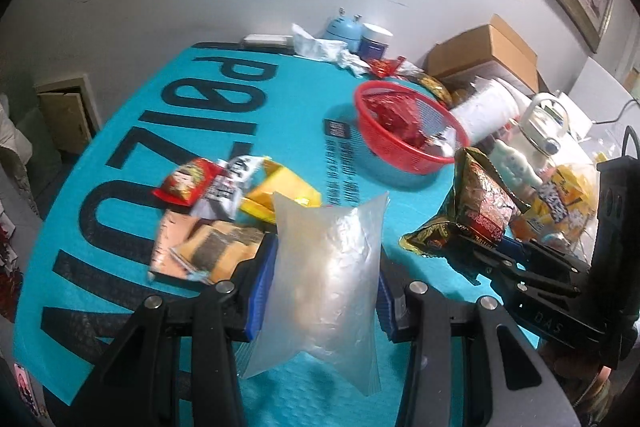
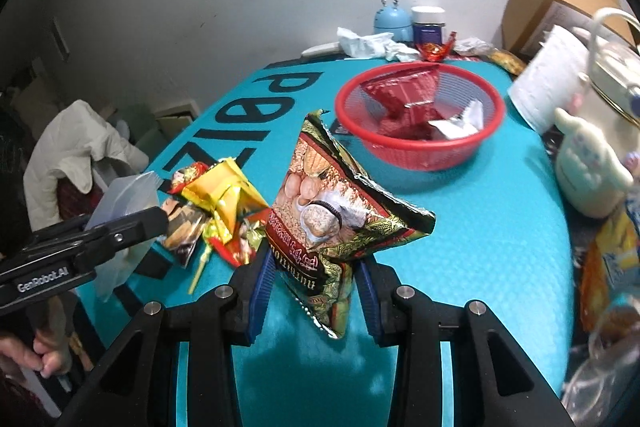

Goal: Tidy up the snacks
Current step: 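Carry the clear bag with the left gripper while the right gripper carries the nut bag toward the basket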

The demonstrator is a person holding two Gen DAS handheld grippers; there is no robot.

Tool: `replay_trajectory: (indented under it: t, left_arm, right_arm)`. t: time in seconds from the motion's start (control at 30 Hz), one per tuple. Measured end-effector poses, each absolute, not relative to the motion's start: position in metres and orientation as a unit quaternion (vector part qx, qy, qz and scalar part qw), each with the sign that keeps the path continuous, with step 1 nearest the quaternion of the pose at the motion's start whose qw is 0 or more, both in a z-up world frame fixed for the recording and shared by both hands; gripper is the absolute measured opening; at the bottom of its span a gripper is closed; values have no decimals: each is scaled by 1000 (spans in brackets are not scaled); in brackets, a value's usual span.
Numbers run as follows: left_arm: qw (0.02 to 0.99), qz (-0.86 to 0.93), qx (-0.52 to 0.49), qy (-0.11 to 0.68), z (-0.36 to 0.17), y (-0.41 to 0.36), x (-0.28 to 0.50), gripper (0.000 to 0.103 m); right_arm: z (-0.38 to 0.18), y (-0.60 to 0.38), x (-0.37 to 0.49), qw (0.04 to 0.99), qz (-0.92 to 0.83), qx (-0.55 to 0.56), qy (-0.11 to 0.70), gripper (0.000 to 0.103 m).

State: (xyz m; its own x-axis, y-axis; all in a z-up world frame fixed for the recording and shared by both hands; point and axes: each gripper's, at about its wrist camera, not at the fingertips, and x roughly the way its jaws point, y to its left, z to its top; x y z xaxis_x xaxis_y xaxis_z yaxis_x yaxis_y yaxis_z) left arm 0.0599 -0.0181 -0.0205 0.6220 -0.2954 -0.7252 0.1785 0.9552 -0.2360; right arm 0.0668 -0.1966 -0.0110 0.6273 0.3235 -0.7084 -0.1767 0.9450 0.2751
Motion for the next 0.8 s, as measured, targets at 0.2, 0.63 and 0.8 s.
replay_trajectory:
  t: [0.2, 0.63, 0.8]
  left_arm:
    - [894, -159, -68, 413, -19, -40, 53, 43]
    - [882, -216, -42, 417, -16, -84, 44, 43]
    - [880, -234, -31, 411, -10, -95, 50, 43]
  right_arm:
    - [-7, -214, 46, 901, 126, 95, 404, 38]
    - [-10, -245, 12, 900, 99, 89, 416, 38]
    - [2, -254, 10, 908, 78, 81, 403, 38]
